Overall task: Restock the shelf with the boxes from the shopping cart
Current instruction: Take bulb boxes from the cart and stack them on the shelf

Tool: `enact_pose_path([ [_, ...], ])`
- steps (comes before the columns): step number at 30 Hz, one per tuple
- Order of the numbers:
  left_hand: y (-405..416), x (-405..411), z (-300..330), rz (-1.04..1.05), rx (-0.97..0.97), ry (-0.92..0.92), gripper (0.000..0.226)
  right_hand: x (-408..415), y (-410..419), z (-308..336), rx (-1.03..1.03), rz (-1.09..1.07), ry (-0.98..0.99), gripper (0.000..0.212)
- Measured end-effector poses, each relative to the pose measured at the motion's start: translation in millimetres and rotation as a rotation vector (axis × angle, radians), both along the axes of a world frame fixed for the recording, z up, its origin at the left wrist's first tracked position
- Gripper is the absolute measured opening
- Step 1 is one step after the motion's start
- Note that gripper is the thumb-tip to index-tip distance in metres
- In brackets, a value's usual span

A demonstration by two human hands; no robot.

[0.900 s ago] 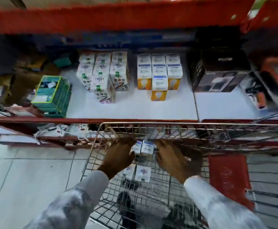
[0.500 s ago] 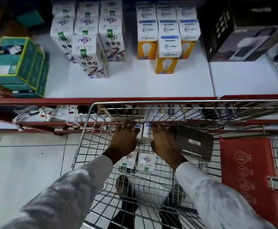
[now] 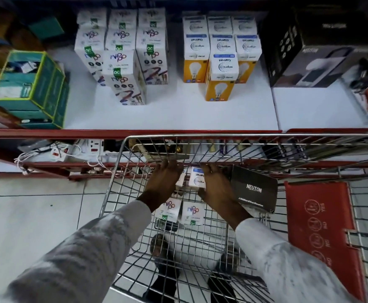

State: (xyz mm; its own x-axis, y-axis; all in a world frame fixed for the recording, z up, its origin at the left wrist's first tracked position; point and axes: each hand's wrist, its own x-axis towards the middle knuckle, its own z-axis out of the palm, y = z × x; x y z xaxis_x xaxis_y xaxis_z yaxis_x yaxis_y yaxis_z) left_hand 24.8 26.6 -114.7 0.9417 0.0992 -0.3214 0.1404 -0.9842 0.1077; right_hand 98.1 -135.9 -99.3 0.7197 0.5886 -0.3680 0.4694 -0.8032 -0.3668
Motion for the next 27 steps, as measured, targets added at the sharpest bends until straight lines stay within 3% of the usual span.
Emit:
enact_pose_path([
  [5, -3.3, -6.9, 51.2, 0.037, -0.066, -0.047, 0.079, 4.5, -13.5, 62.6, 0.138, -0.069, 0.035, 0.069],
  [18, 4.1, 6.5, 273.1, -0.01, -0.081, -0.337, 0.073, 46.4, -48.5, 253.6, 0.268, -0.028, -0.124, 0.074],
  [22, 11.7, 41.8, 300.0, 0.04, -0.128, -0.363, 0.077, 86.0, -46.8, 288.5, 0.265, -0.048, -0.195, 0.076],
  [27, 25.0, 93.7, 285.2, 0.2, -0.248, -0.368, 0.077, 141.0, -32.0, 284.2, 0.288, -0.06, -0.199, 0.081],
])
